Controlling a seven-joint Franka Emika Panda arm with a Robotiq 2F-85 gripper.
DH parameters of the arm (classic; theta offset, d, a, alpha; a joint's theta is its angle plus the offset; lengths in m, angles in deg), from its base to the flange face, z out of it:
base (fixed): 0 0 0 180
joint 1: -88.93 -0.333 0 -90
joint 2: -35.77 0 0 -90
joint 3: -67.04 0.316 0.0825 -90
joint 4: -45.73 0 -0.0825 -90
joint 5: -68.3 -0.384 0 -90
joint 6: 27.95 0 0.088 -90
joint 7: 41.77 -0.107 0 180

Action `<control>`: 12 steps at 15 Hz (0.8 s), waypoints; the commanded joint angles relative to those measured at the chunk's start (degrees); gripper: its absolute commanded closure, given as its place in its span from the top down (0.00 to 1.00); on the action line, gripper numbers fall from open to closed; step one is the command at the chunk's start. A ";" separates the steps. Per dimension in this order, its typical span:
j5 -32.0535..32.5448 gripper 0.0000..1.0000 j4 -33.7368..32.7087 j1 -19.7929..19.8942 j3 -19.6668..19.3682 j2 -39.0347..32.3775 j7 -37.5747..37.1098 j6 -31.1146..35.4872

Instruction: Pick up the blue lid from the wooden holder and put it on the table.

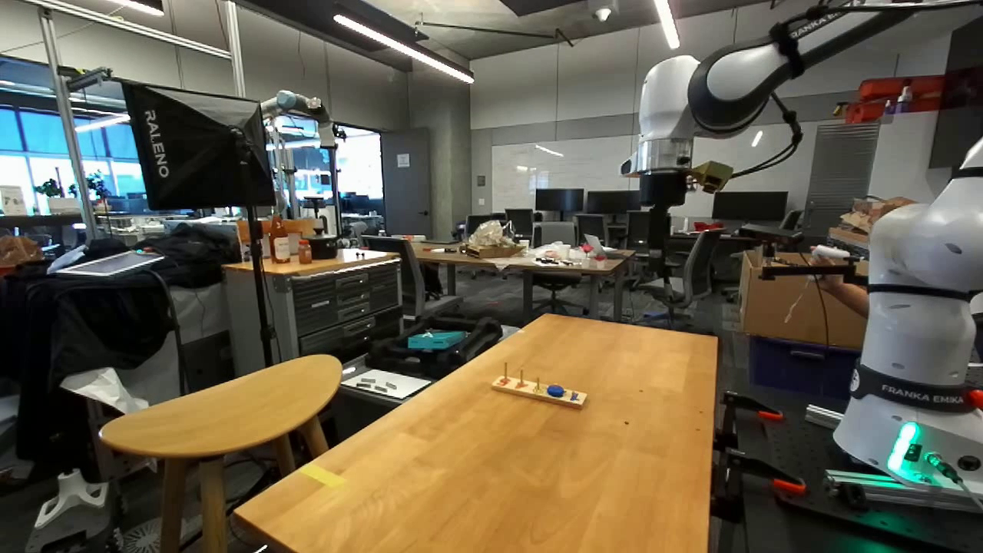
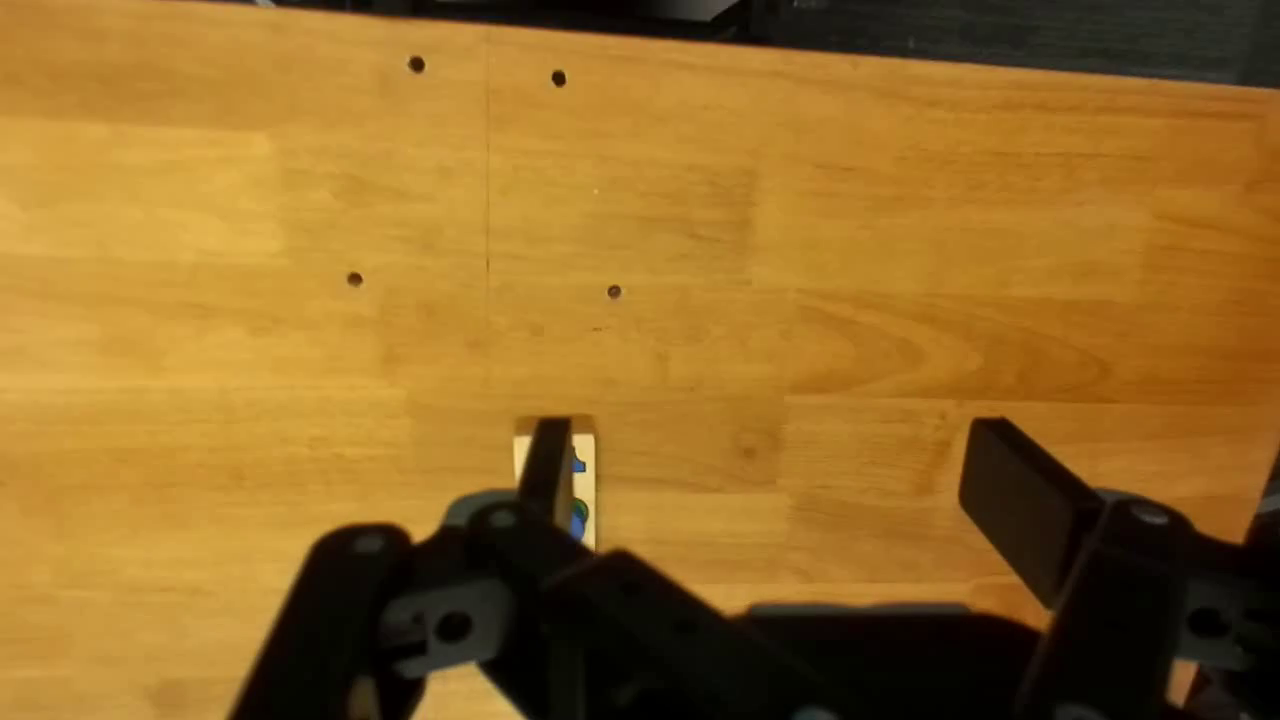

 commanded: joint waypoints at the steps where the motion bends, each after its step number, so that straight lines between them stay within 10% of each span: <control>1: 3.80 1.00 -4.82 -0.88 4.12 -14.58 -2.90 9.86; 12: 14.47 1.00 -19.04 0.61 0.53 -42.03 -9.60 24.38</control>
